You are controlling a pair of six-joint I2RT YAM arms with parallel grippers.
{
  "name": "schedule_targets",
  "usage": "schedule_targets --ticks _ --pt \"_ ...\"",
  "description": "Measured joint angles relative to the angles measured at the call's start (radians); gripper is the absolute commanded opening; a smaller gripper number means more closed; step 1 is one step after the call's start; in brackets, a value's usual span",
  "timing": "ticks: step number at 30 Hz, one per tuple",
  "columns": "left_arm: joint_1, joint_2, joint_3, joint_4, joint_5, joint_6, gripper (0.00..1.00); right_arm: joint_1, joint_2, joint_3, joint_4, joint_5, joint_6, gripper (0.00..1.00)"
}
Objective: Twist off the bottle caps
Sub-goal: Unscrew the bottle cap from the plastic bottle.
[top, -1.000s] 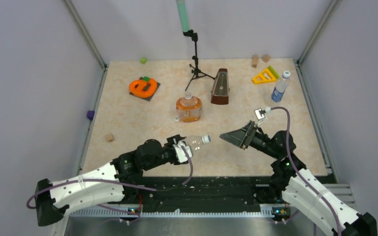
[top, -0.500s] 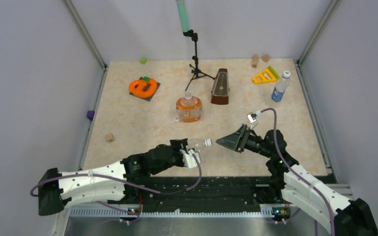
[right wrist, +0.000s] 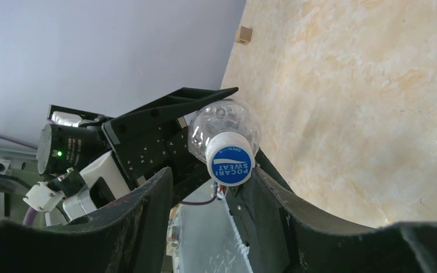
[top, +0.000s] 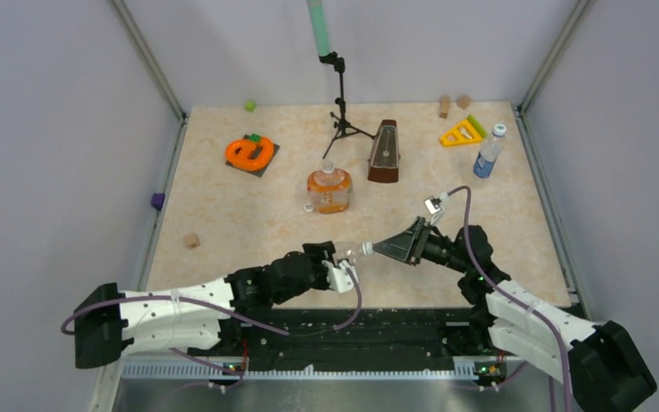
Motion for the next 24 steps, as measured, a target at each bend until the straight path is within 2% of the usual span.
schedule_targets --ticks 7,17,20,24 --pt "0.000 0.002 0.000 0.013 0.011 0.000 0.00 0.000 0.056 -0.034 0.090 -0.016 0.028 0.49" --pt "0.000 -0.013 0.000 0.012 0.039 -0.016 0.00 0.021 0.055 -0.045 0.146 -0.005 0.056 0.53" --pt "0.000 -0.014 0.000 0.012 0.046 -0.023 0.00 0.058 0.056 -0.044 0.139 0.005 0.049 0.46" --pt "0.000 -0.014 0.000 0.012 0.053 -0.027 0.00 0.070 0.056 -0.044 0.124 0.020 0.042 0.46"
